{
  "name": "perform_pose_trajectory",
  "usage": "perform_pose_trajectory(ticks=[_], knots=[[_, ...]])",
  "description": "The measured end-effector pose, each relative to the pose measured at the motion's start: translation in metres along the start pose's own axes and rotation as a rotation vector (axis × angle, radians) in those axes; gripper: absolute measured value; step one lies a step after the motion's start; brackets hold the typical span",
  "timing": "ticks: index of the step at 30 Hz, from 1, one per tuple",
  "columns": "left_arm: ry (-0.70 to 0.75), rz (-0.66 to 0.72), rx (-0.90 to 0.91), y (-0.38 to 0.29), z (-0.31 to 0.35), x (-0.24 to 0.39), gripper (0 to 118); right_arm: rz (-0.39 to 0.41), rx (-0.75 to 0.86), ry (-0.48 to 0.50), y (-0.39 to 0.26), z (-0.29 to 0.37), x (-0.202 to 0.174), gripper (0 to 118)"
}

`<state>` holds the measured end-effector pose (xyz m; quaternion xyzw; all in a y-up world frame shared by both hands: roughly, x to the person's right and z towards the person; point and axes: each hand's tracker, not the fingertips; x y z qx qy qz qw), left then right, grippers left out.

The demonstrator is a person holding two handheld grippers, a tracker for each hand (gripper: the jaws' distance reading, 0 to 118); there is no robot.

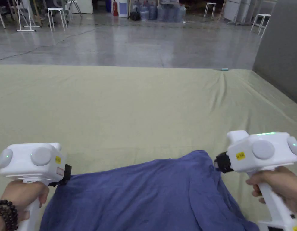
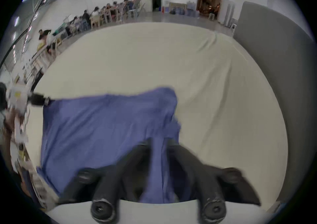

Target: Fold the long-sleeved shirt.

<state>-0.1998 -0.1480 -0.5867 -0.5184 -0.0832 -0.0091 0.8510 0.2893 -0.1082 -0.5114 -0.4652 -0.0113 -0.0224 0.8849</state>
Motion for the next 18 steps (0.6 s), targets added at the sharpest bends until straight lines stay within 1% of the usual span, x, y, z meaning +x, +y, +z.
perform_pose_trajectory(ticks=[1, 2, 3, 4, 5, 7, 9, 11, 12, 13, 14, 15, 16, 17, 18], knots=[[-0.006, 0.000, 0.005, 0.000, 0.005, 0.000, 0, 0.000, -0.026, 0.005, 0.018, -0.014, 0.001, 62], [-0.009, -0.001, 0.008, 0.000, 0.009, 0.000, 0, -0.018, -0.094, -0.005, 0.032, -0.026, 0.001, 62], [-0.014, -0.001, 0.011, 0.000, 0.012, 0.000, 0, -0.018, -0.170, -0.030, 0.045, -0.042, 0.004, 62], [-0.020, 0.001, 0.013, 0.002, 0.013, 0.000, 0, -0.025, -0.211, -0.045, 0.055, -0.057, 0.005, 62], [-0.023, 0.003, 0.013, 0.002, 0.014, 0.000, 0, -0.029, -0.212, -0.051, 0.059, -0.068, 0.005, 62], [-0.023, 0.004, 0.013, 0.000, 0.015, 0.000, 0, -0.043, -0.229, -0.096, 0.069, -0.088, 0.006, 62], [-0.023, 0.002, 0.012, 0.000, 0.012, -0.001, 0, -0.058, -0.278, -0.127, 0.072, -0.105, 0.007, 61], [-0.024, 0.005, 0.009, -0.001, 0.009, -0.002, 0, -0.052, -0.329, -0.113, 0.071, -0.118, 0.009, 60], [-0.025, 0.008, 0.006, 0.000, 0.006, -0.004, 0, -0.051, -0.341, -0.106, 0.069, -0.123, 0.009, 58], [-0.025, 0.007, 0.002, 0.000, 0.004, -0.005, 0, -0.055, -0.343, -0.112, 0.067, -0.127, 0.009, 54], [-0.025, 0.008, 0.000, 0.000, 0.002, -0.005, 0, -0.052, -0.355, -0.112, 0.066, -0.131, 0.009, 43], [-0.025, 0.009, -0.001, 0.000, 0.000, -0.006, 0, -0.050, -0.356, -0.111, 0.064, -0.136, 0.009, 25], [-0.023, 0.012, -0.005, 0.001, -0.002, -0.006, 0, -0.049, -0.365, -0.112, 0.062, -0.140, 0.008, 22], [-0.022, 0.012, -0.011, 0.001, -0.004, -0.007, 0, -0.054, -0.391, -0.108, 0.058, -0.144, 0.007, 16], [-0.021, 0.014, -0.013, 0.001, -0.005, -0.007, 0, -0.065, -0.388, -0.090, 0.055, -0.145, 0.004, 2]])
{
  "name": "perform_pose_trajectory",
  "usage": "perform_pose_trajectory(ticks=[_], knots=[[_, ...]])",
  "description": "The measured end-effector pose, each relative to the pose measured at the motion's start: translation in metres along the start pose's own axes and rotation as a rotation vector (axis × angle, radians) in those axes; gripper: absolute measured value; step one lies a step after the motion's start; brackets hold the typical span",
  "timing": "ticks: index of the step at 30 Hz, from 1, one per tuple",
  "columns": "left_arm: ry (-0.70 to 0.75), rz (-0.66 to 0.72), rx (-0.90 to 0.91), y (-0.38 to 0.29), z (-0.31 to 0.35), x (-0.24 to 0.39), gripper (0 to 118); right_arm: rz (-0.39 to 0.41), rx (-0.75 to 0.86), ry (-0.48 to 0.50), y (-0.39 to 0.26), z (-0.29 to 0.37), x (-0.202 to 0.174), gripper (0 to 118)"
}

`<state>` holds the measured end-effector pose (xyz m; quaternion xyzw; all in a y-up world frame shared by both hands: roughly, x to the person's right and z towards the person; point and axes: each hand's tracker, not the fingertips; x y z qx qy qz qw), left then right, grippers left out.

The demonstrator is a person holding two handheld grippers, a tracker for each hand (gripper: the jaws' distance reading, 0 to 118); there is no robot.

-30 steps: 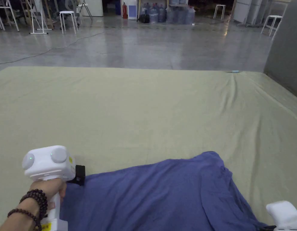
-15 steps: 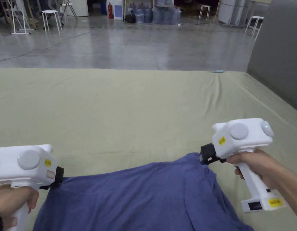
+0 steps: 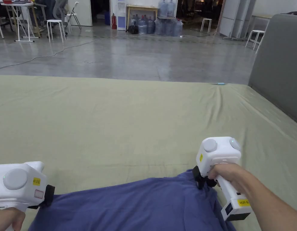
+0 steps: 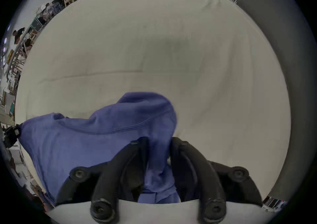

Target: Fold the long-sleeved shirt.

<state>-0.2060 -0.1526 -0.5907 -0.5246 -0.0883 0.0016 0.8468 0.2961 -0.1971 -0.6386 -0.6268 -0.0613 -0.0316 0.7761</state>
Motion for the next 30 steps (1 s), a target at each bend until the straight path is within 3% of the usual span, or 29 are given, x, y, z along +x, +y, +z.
perform_pose_trajectory(ticks=[3, 8, 11, 15, 18, 24, 30], knots=[[-0.005, 0.005, -0.003, 0.000, 0.000, -0.002, 0, 0.056, 0.029, -0.065, -0.003, 0.008, -0.009, 0], [-0.013, 0.018, 0.067, 0.014, 0.030, -0.007, 0, 0.025, 0.098, -0.022, -0.001, 0.054, 0.004, 0], [-0.062, 0.042, 0.160, 0.032, 0.075, -0.011, 0, 0.026, 0.196, 0.089, -0.010, 0.121, 0.011, 0], [-0.054, 0.013, 0.278, 0.060, 0.141, -0.007, 0, 0.122, 0.329, 0.070, -0.018, 0.215, 0.008, 0], [-0.049, 0.027, 0.398, 0.089, 0.196, -0.006, 0, 0.138, 0.455, 0.038, -0.017, 0.295, 0.002, 0], [-0.030, 0.049, 0.575, 0.177, 0.313, 0.001, 0, 0.101, 0.687, 0.019, 0.019, 0.452, -0.001, 0], [-0.015, 0.047, 0.725, 0.241, 0.405, 0.014, 0, 0.008, 0.941, -0.011, 0.052, 0.563, -0.003, 0]])
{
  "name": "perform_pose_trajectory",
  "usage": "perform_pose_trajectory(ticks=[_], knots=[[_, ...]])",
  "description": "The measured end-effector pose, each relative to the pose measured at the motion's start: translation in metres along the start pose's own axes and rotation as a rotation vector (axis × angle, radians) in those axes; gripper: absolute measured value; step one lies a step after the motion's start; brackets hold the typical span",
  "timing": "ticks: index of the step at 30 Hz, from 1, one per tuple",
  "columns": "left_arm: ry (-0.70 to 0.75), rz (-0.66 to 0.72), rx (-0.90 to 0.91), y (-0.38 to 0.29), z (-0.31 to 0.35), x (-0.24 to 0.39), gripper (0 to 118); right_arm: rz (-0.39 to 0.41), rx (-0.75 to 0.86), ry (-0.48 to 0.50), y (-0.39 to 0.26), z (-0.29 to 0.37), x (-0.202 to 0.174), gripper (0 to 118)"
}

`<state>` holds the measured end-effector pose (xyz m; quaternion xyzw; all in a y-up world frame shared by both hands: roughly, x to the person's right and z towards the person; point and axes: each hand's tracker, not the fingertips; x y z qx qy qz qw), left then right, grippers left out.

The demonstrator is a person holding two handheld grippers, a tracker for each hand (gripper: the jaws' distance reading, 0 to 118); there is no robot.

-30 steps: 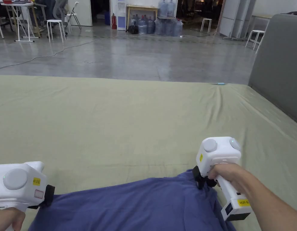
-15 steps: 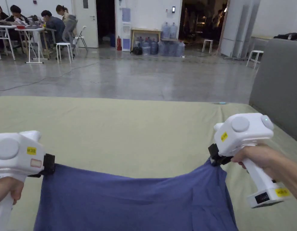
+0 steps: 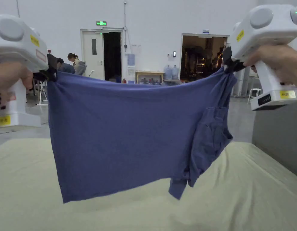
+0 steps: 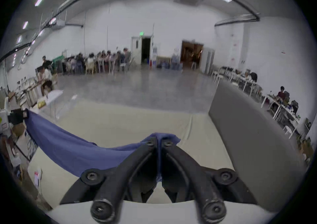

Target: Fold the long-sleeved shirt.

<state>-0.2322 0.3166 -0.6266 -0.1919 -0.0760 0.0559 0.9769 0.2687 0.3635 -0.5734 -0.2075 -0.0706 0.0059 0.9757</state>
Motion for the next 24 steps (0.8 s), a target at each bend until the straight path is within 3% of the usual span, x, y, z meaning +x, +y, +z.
perform_pose_trajectory(ticks=[9, 24], knots=[[0.053, 0.018, 0.078, 0.046, -0.016, 0.003, 0, -0.036, 0.087, -0.063, 0.034, 0.003, 0.001, 0], [0.044, -0.001, -0.083, -0.061, -0.075, -0.002, 0, -0.048, -0.101, -0.045, -0.074, -0.075, 0.017, 0]])
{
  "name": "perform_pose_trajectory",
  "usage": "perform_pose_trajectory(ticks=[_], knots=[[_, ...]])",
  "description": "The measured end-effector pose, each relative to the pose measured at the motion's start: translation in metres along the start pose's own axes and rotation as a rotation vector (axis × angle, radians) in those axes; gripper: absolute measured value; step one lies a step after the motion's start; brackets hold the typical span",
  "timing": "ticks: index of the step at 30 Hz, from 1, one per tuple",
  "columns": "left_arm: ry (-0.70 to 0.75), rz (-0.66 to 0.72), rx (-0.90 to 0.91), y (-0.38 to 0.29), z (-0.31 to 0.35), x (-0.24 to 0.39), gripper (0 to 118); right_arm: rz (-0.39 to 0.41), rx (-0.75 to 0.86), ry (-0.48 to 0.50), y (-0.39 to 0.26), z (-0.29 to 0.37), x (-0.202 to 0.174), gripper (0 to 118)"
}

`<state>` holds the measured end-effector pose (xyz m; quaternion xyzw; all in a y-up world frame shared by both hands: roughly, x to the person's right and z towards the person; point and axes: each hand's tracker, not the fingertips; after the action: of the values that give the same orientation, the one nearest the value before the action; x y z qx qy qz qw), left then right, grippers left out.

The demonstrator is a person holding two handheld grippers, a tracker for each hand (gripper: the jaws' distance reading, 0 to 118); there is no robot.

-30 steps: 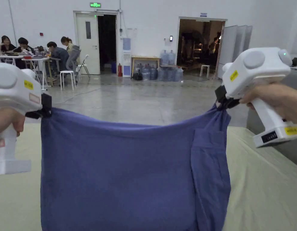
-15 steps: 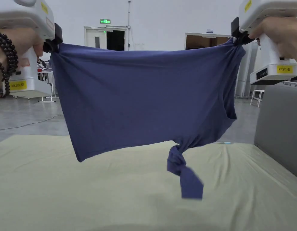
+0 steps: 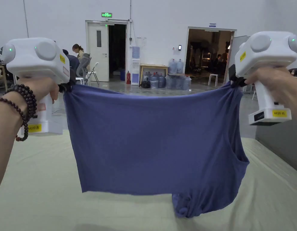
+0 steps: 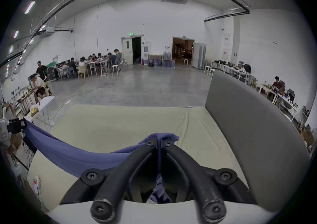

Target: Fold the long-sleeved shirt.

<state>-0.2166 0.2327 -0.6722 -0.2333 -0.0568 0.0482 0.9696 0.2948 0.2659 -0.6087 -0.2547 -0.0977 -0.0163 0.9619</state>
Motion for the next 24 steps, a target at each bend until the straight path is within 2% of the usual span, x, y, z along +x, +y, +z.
perform_pose_trajectory(ticks=[3, 7, 9, 14, 24], knots=[[-0.015, -0.014, -0.008, -0.021, 0.000, -0.003, 0, 0.029, -0.022, 0.017, -0.024, -0.002, 0.001, 0], [-0.040, -0.013, -0.037, -0.068, 0.016, -0.011, 0, 0.007, -0.059, 0.044, -0.071, 0.006, 0.009, 0], [-0.055, -0.015, -0.040, -0.097, 0.025, -0.016, 0, 0.051, -0.058, 0.080, -0.102, 0.014, 0.011, 0], [-0.048, -0.063, -0.057, -0.183, 0.051, -0.025, 0, 0.072, -0.090, 0.147, -0.184, 0.034, 0.014, 0], [-0.060, -0.101, -0.080, -0.316, 0.148, -0.032, 0, 0.111, -0.106, 0.207, -0.323, 0.135, 0.028, 0]])
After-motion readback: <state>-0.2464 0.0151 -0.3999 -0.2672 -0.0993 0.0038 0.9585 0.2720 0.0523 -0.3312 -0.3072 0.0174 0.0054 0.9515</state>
